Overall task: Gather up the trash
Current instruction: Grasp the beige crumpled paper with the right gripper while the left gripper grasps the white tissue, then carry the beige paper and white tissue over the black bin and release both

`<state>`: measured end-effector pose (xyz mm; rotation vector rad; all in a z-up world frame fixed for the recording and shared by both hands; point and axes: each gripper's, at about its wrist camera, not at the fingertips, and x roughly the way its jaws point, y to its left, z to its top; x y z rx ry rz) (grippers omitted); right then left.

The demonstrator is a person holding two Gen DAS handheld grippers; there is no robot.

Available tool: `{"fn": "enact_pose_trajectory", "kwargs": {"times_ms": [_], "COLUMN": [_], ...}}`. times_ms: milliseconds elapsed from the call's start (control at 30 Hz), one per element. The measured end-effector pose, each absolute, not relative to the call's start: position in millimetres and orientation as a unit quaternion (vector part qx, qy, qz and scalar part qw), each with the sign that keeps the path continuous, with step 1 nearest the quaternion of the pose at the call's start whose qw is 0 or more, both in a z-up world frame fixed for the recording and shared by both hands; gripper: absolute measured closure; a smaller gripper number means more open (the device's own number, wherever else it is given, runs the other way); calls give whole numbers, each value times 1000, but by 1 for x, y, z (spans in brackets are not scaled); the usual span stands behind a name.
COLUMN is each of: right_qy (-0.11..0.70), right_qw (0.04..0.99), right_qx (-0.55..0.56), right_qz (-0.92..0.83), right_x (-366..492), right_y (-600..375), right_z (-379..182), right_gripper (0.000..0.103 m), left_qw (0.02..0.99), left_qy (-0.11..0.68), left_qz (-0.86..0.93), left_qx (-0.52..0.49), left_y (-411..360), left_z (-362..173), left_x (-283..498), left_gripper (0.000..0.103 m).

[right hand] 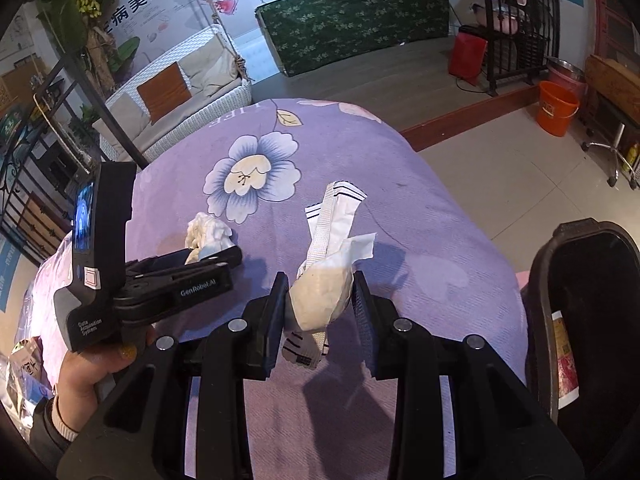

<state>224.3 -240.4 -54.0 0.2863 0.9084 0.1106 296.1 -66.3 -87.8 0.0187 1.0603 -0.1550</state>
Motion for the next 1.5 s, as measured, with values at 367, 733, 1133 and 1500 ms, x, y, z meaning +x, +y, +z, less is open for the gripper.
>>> {"fn": "enact_pose_trajectory", "kwargs": {"times_ms": [367,733,1133,1500], "right_qy": [432,418,411,400], "right_qw": [888,894,896,900], "right_qx": [150,153,163,173], "right_qz": [51,51,41,7], "right_x": [213,188,154,113], "right_y": [-250,-256,-275,-310], "right_z": [-53,-45,-44,-46], "right_gripper": [70,70,70,70], "left_qw": [876,888,899,901], "left_qy": [476,443,402,371], "left_qz": [-72,-97,-131,-200], "left_qx": [-27,-76,-116,-106], "left_y": [-50,-40,-28,-72], "left_z": [-72,-49,-26,-3], "left_x": [272,228,167,132], "left_gripper": [79,88,88,88]}}
